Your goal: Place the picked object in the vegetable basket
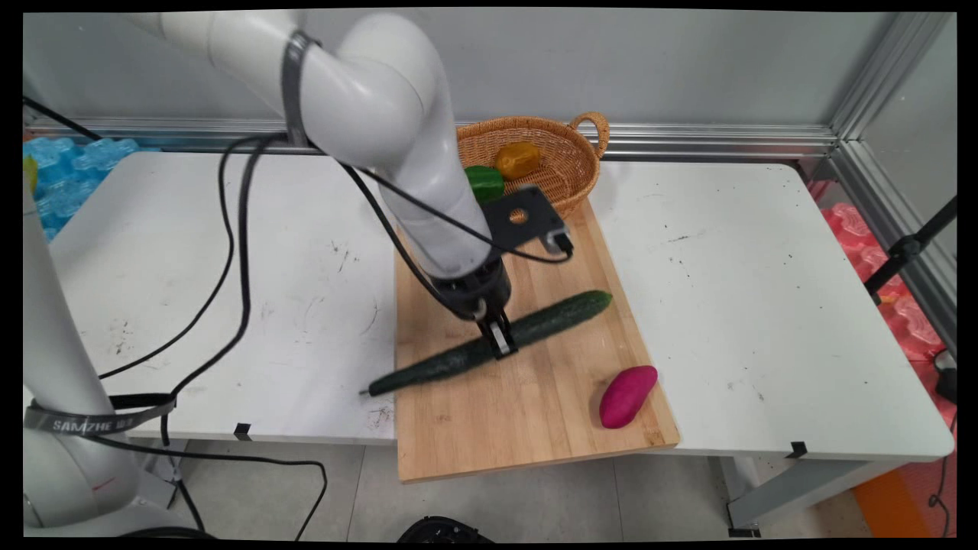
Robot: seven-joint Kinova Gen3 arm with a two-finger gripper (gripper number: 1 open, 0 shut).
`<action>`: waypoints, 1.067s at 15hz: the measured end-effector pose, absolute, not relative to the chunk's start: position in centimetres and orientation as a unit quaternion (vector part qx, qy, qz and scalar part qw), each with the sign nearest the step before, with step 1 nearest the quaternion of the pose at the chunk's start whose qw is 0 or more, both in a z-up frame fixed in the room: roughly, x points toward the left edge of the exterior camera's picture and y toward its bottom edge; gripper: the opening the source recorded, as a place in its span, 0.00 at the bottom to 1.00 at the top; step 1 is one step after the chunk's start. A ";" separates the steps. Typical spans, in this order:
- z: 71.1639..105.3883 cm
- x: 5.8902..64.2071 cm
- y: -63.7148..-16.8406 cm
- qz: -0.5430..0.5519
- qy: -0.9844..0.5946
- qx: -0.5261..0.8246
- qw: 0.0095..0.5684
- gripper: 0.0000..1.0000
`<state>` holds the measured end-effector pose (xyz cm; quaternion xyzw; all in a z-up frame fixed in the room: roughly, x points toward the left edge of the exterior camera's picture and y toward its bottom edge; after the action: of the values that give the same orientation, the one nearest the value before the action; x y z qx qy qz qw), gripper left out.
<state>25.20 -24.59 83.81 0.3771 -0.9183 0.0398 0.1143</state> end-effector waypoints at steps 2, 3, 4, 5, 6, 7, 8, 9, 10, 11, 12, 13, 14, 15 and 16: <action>85.5 26.3 -25.2 0.051 -0.918 0.376 0.118 0.00; 86.0 26.6 -25.5 0.054 -0.918 0.375 0.119 0.00; 87.0 27.2 -26.0 0.061 -0.917 0.375 0.122 0.00; 87.8 27.6 -26.5 0.067 -0.917 0.374 0.125 0.00; 88.4 28.0 -27.0 0.073 -0.916 0.373 0.128 0.00; 89.2 28.4 -27.6 0.079 -0.915 0.372 0.132 0.00; 90.0 28.9 -28.3 0.087 -0.915 0.371 0.136 0.00; 90.8 29.3 -29.1 0.096 -0.914 0.369 0.140 0.00; 91.5 29.7 -30.0 0.105 -0.913 0.367 0.144 0.00; 92.1 30.0 -30.8 0.113 -0.913 0.363 0.147 0.00; 92.6 30.3 -31.8 0.123 -0.913 0.357 0.151 0.00; 93.0 30.5 -32.6 0.130 -0.914 0.351 0.154 0.00; 93.3 30.7 -33.6 0.139 -0.916 0.342 0.158 0.00; 93.5 30.8 -34.4 0.146 -0.917 0.334 0.160 0.00; 93.6 30.9 -35.5 0.154 -0.919 0.323 0.163 0.00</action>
<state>30.95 -35.49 93.65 0.3234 -0.9193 0.1538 0.1632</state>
